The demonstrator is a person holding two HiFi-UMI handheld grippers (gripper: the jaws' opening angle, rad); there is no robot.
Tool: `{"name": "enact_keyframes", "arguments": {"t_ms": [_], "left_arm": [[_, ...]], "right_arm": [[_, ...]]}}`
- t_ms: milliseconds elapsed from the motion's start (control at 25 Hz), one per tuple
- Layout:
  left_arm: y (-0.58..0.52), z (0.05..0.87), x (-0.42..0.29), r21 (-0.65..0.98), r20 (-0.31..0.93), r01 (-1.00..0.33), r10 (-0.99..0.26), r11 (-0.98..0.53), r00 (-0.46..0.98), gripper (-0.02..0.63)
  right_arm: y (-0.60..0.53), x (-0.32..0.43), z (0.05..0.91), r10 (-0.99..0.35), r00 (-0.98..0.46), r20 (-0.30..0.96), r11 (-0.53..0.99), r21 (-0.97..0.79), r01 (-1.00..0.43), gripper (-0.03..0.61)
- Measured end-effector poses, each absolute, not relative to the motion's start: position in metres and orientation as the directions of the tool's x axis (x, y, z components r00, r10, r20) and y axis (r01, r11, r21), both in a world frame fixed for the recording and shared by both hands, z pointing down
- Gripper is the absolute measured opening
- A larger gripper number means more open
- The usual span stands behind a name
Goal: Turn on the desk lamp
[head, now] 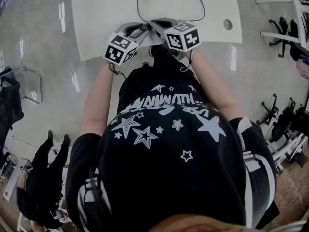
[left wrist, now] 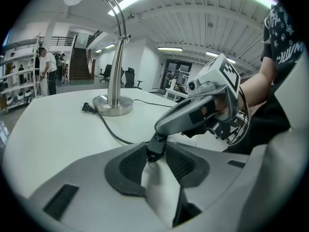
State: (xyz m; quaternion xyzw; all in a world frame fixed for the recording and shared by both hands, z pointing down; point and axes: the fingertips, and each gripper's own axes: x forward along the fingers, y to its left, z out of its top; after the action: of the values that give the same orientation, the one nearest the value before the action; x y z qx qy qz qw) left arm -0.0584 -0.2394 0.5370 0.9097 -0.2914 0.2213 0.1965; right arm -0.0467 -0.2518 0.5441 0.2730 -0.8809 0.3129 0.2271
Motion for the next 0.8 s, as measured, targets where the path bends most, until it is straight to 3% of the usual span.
{"name": "enact_keyframes", "arguments": {"t_ms": [440, 800], "left_arm": [[-0.236, 0.538, -0.058, 0.210, 0.521, -0.650, -0.479, -0.731, 0.706, 0.143], [-0.232, 0.525, -0.073, 0.164, 0.504, -0.705, -0.556, -0.690, 0.661, 0.144]], "right_arm": [[-0.247, -0.046, 0.543, -0.353, -0.728, 0.588, 0.696, -0.354, -0.624, 0.006], [-0.247, -0.044, 0.519, -0.419, -0.748, 0.514, 0.675, -0.375, -0.636, 0.006]]}}
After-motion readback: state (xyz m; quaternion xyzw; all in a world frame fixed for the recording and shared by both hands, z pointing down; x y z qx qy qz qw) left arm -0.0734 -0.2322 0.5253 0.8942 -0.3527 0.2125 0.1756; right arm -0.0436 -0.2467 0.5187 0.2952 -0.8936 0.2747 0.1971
